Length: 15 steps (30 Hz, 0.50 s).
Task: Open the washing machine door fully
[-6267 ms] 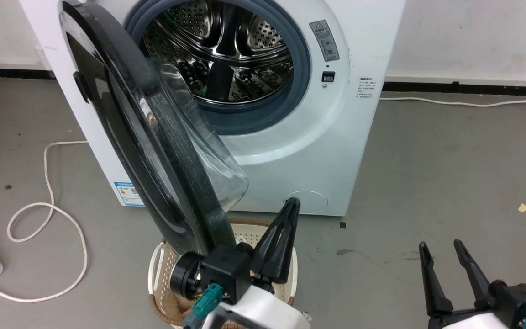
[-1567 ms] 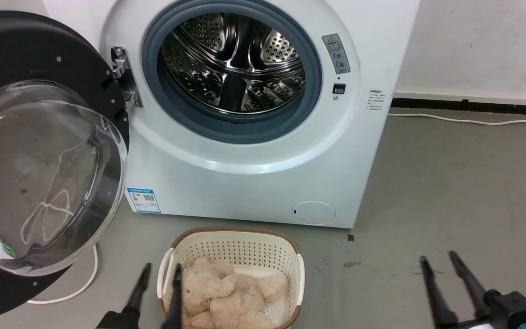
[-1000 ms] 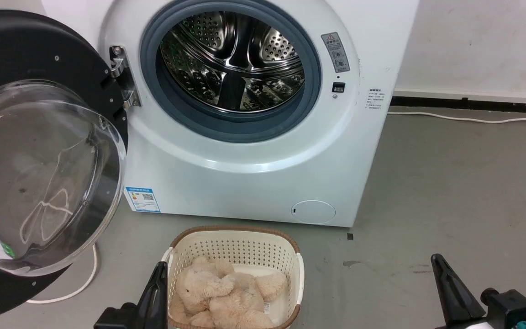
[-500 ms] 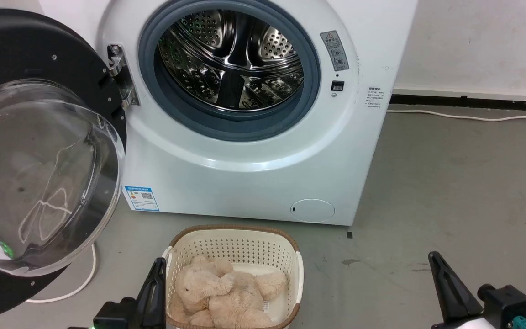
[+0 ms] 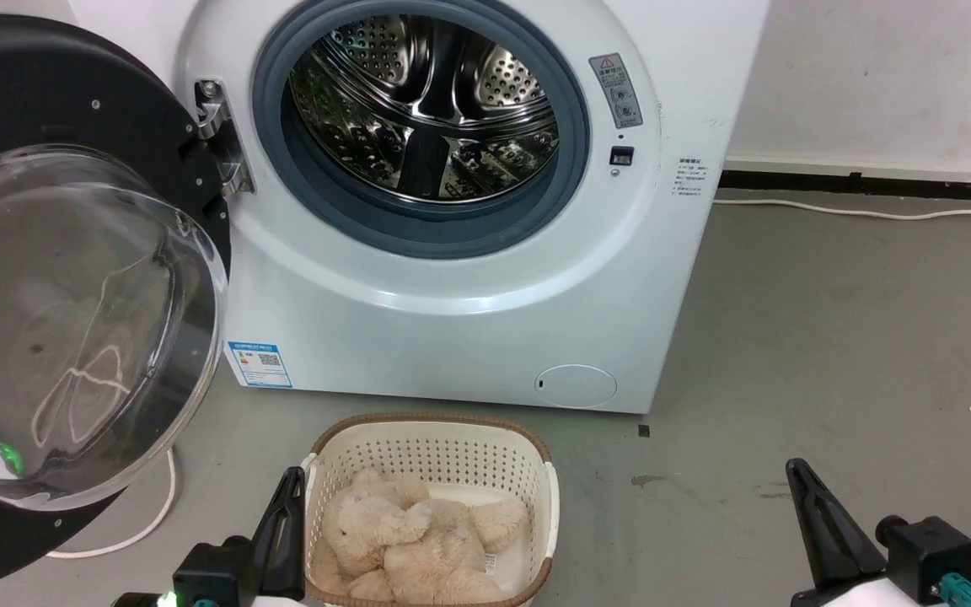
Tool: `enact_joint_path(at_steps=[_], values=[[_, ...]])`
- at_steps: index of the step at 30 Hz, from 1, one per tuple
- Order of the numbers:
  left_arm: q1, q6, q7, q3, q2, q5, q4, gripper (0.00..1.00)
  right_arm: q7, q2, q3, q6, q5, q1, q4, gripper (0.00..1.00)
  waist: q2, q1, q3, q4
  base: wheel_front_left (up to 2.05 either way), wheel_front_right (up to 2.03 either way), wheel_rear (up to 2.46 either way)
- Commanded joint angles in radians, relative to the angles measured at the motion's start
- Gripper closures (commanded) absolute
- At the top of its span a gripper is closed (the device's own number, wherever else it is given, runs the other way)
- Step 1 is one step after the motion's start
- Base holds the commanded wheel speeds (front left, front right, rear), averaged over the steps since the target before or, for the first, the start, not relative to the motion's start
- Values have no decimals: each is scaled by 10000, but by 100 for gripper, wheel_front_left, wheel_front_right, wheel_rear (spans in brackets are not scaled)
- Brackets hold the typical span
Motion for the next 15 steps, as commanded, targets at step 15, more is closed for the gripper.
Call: enact_joint_path(at_steps=[15], values=[[-302,-242,338,374,-235,391,-18,100,272,15,65,-4,-115,-298,-98,100,0,0,50,-30,0,0,0]])
